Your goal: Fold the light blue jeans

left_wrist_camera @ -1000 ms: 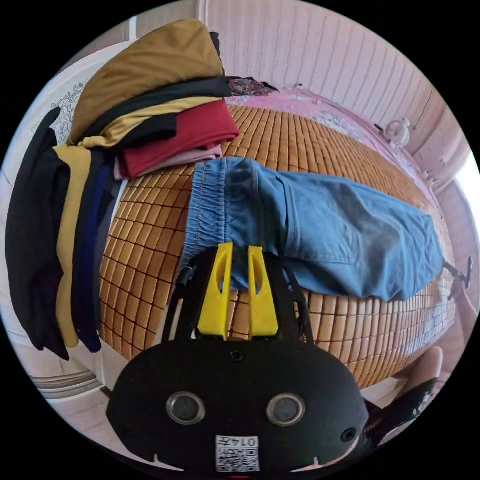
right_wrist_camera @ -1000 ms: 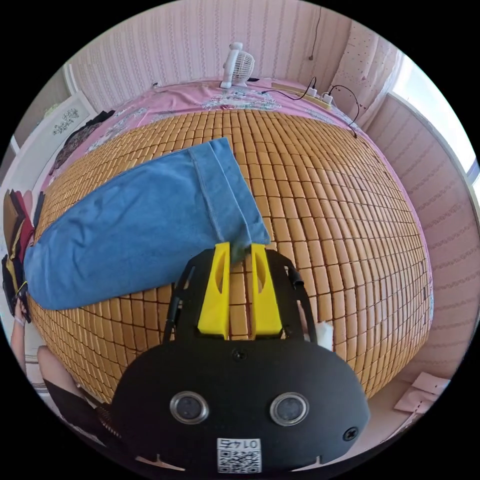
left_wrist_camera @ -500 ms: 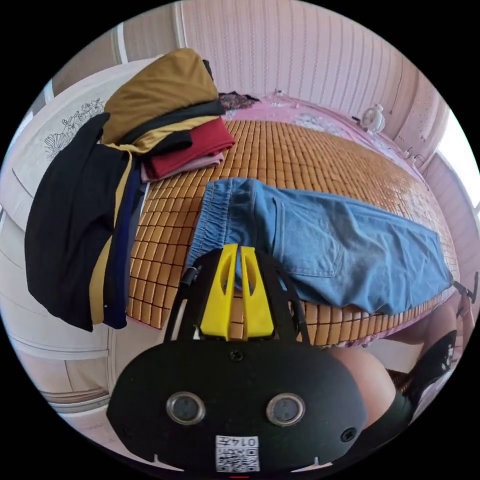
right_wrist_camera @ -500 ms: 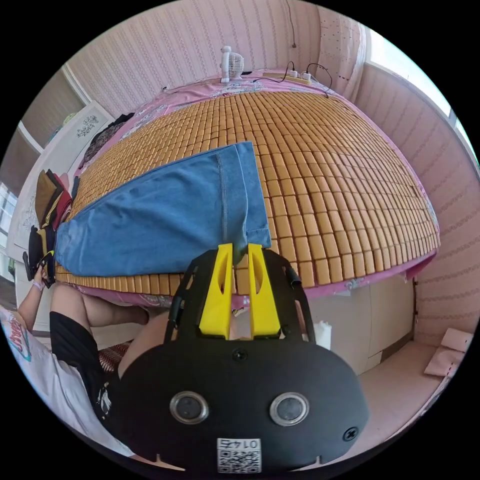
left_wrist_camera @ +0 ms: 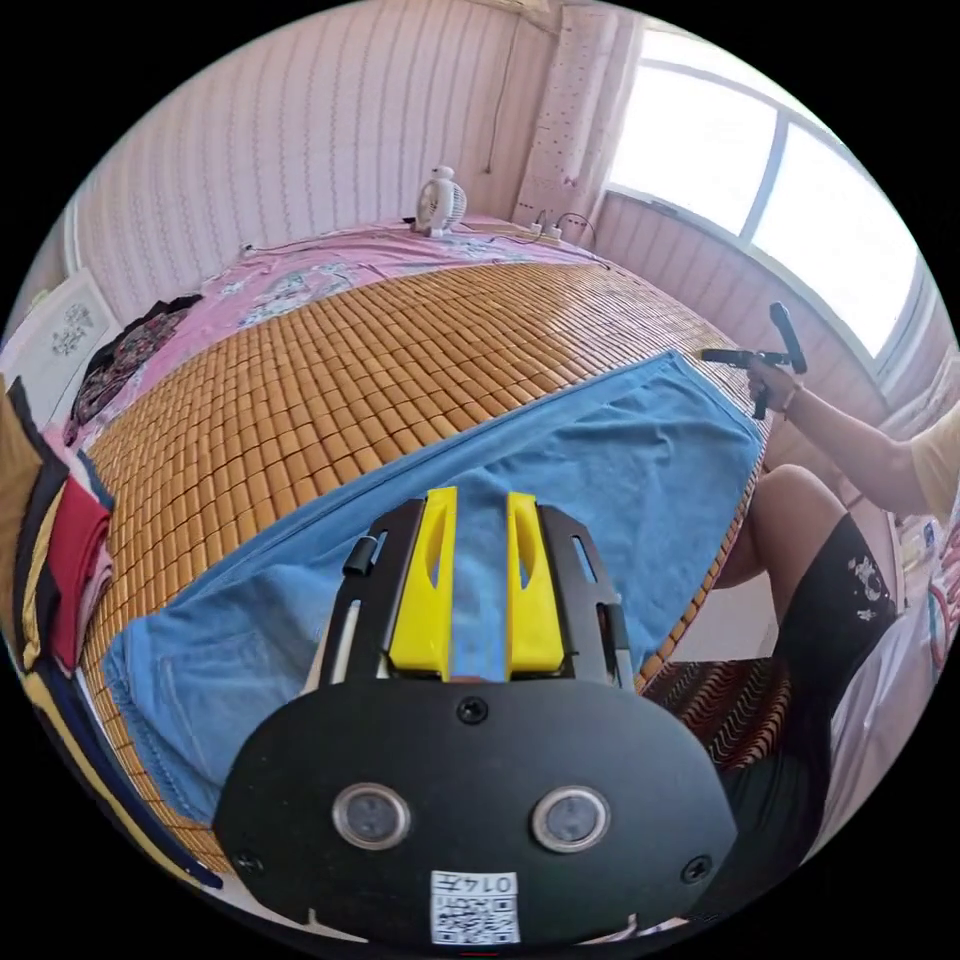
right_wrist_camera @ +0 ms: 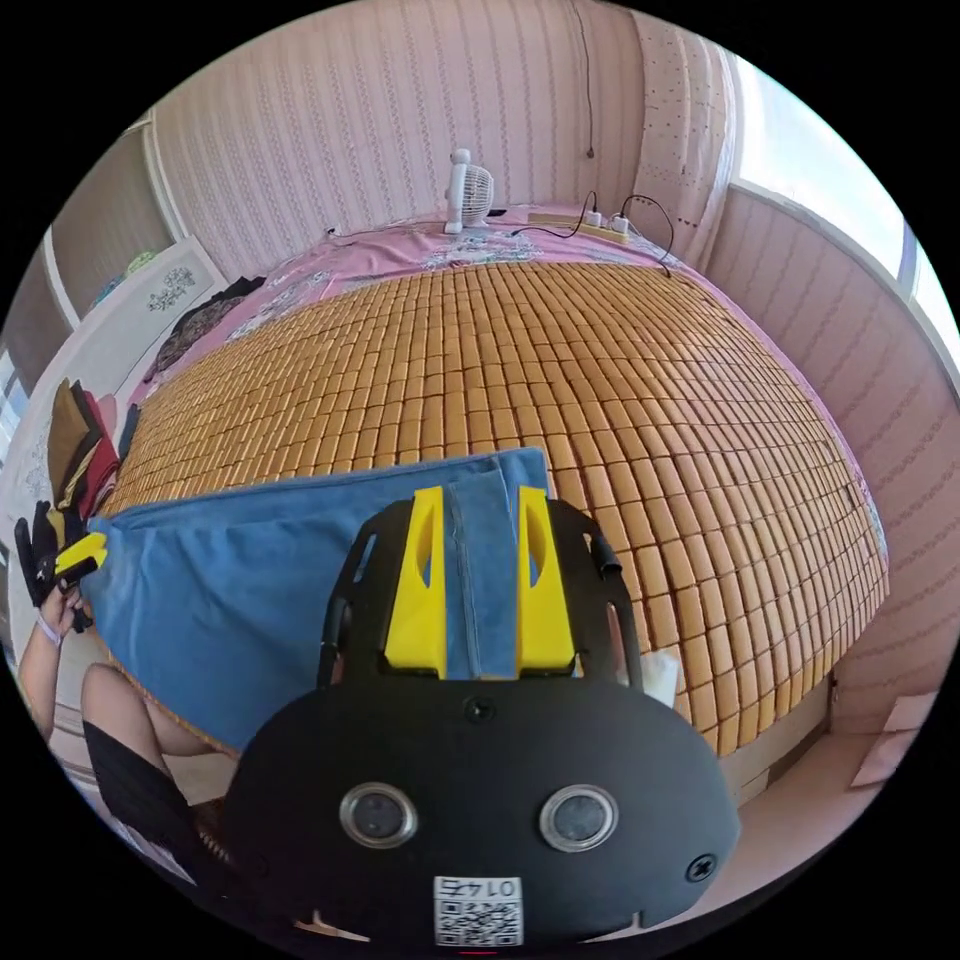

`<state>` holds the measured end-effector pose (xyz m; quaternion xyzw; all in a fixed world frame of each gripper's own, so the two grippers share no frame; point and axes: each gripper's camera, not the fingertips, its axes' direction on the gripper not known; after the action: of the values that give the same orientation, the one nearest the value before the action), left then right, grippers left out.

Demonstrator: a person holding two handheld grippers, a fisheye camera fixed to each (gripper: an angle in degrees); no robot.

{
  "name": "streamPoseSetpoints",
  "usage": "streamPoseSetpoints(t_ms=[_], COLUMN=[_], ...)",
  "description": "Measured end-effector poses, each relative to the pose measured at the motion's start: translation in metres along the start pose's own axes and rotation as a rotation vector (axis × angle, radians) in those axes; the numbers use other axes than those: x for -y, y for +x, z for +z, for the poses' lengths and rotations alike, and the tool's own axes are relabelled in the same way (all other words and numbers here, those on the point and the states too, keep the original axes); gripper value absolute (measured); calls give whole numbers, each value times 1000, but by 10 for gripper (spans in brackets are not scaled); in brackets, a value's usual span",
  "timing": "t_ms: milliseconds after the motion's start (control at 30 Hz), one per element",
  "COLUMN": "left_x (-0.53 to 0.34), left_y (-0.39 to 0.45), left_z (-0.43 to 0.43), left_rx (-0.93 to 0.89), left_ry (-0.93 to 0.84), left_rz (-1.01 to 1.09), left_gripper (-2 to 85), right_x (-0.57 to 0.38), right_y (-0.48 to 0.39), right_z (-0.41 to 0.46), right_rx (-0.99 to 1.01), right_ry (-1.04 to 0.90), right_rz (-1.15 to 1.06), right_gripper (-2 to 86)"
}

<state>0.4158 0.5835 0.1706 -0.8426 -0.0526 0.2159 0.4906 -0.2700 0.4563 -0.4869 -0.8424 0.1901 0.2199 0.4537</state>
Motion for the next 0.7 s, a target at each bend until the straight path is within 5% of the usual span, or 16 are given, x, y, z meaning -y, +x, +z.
streamPoseSetpoints(t_ms=[167,300,700], left_x=[61,75,123], left_y=[35,50,117], left_z=[68,64,13], left_rx=[12,54,204], left_ry=[-227,-166,-158], left_rz=[82,102,267], left_gripper=[93,82,-9], right_x=[-9,-34,-86], right_y=[2,21,88], right_z=[38,30,-30], right_rx=[27,51,344], right_ry=[-17,56,265], right_rz=[16,95,160], right_gripper=[66,5,2])
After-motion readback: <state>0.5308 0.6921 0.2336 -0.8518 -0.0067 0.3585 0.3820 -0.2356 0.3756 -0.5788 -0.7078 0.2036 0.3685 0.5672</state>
